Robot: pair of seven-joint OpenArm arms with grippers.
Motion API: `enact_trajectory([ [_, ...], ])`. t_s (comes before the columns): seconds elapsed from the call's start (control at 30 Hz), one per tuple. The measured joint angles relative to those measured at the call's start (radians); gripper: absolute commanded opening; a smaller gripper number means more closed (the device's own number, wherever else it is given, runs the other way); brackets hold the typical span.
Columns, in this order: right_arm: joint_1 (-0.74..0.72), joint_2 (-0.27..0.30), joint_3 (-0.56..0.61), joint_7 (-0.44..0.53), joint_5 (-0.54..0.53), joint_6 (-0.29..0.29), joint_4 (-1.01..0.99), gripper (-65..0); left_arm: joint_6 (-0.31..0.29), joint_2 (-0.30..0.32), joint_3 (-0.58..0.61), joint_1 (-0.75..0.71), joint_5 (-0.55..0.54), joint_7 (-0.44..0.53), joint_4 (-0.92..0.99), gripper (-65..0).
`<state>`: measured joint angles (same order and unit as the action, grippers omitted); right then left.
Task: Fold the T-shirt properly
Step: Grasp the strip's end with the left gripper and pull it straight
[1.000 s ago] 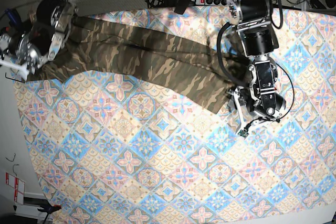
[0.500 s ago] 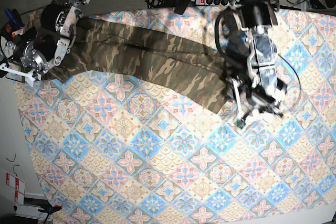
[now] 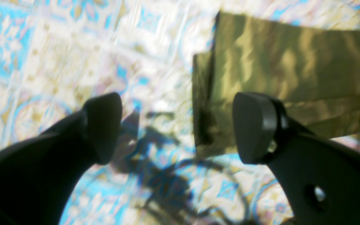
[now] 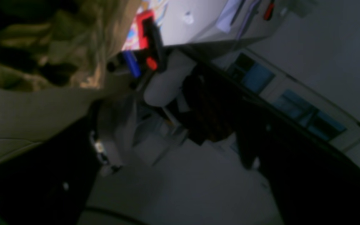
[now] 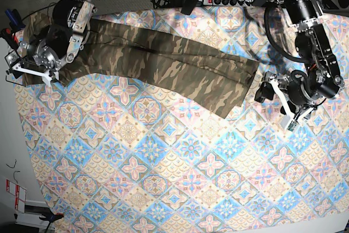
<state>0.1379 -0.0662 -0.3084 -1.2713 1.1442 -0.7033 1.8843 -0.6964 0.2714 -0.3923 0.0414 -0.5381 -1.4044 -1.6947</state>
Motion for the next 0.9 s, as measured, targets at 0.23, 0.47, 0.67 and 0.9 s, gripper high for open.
enact_trajectory([
  [0.23,-0.002,0.0,0.001,0.0,0.0,0.0,0.0,-16.4,0.006,0.003,0.076,-0.007,-0.048,0.103,0.355,-9.7],
  [0.47,0.022,-0.001,0.001,0.0,-0.001,0.0,-0.001,-16.5,0.0,0.014,0.194,0.014,-0.088,0.25,0.454,-9.7],
  [0.67,0.034,0.0,0.003,0.0,0.0,0.0,0.0,-16.6,-0.008,-0.003,0.23,0.106,-0.096,0.283,0.644,-9.8],
  [0.9,0.032,0.0,0.003,0.0,0.0,0.0,0.0,-16.6,-0.009,-0.002,0.348,0.127,-0.118,0.366,0.695,-21.9],
])
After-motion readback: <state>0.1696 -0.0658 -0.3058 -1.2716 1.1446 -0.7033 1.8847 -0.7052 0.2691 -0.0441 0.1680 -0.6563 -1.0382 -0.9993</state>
